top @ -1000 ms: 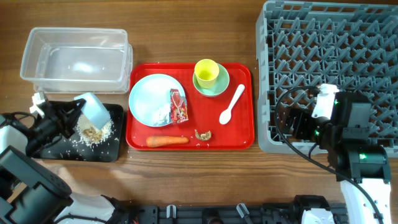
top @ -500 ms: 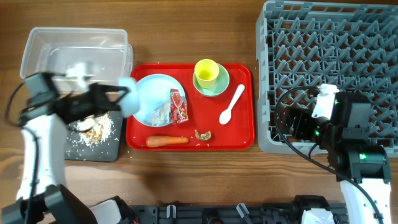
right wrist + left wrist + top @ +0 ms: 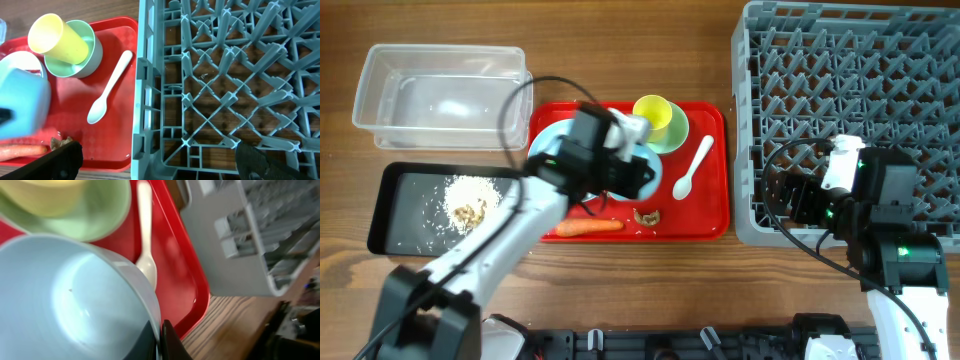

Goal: Sort waste into correct bins and load items into the dishwasher rack
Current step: 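Set the empty blue bowl back on the red tray with left gripper, then grasp the red snack wrapper on the plate with the left gripper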

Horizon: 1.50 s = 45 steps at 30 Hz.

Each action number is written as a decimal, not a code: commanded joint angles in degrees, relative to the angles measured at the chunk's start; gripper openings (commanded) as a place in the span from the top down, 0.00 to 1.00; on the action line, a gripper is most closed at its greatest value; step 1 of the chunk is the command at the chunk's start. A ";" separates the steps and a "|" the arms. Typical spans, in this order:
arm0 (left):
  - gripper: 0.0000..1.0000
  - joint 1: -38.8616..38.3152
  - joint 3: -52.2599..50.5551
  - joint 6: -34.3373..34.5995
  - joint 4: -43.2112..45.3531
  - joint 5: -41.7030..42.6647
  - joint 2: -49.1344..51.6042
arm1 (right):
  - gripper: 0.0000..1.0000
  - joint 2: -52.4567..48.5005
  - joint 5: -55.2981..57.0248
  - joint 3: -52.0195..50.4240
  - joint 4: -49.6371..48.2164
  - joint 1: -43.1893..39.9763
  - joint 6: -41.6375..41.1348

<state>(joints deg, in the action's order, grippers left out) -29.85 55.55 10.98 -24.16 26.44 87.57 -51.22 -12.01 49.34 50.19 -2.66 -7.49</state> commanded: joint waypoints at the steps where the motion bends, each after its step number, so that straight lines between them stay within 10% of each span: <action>1: 0.96 -4.83 0.07 3.78 1.75 -9.86 3.78 | 0.00 0.00 -0.96 1.33 -0.02 0.22 -0.59; 5: 0.96 -6.40 0.07 5.14 3.39 -9.81 5.92 | 0.00 0.00 -0.94 1.33 0.00 0.22 -0.57; 14: 0.51 -6.58 0.09 4.48 3.63 -10.23 2.89 | 0.00 0.00 -0.94 1.33 0.04 0.22 -0.39; 24: 0.50 3.91 0.07 5.22 -5.60 -22.45 -6.32 | 0.00 0.00 -0.94 1.33 0.02 0.22 -0.39; 37: 0.48 13.88 -0.07 9.22 -14.51 -21.64 6.36 | 0.00 0.00 -0.96 1.33 0.04 0.22 -0.44; 41: 0.55 13.90 -0.07 9.20 -14.69 -22.12 11.23 | 0.00 0.00 -0.96 1.33 0.15 0.22 -0.44; 43: 0.94 13.90 -0.04 9.20 -14.64 -22.53 12.04 | 0.00 0.00 -0.96 1.33 0.15 0.22 -0.44; 45: 0.96 14.01 0.22 9.22 -14.53 -23.54 10.91 | 0.00 0.00 -0.96 1.33 0.15 0.22 -0.42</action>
<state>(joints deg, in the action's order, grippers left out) -16.10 55.55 20.10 -38.68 4.73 99.20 -51.22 -12.01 49.34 50.19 -2.66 -7.49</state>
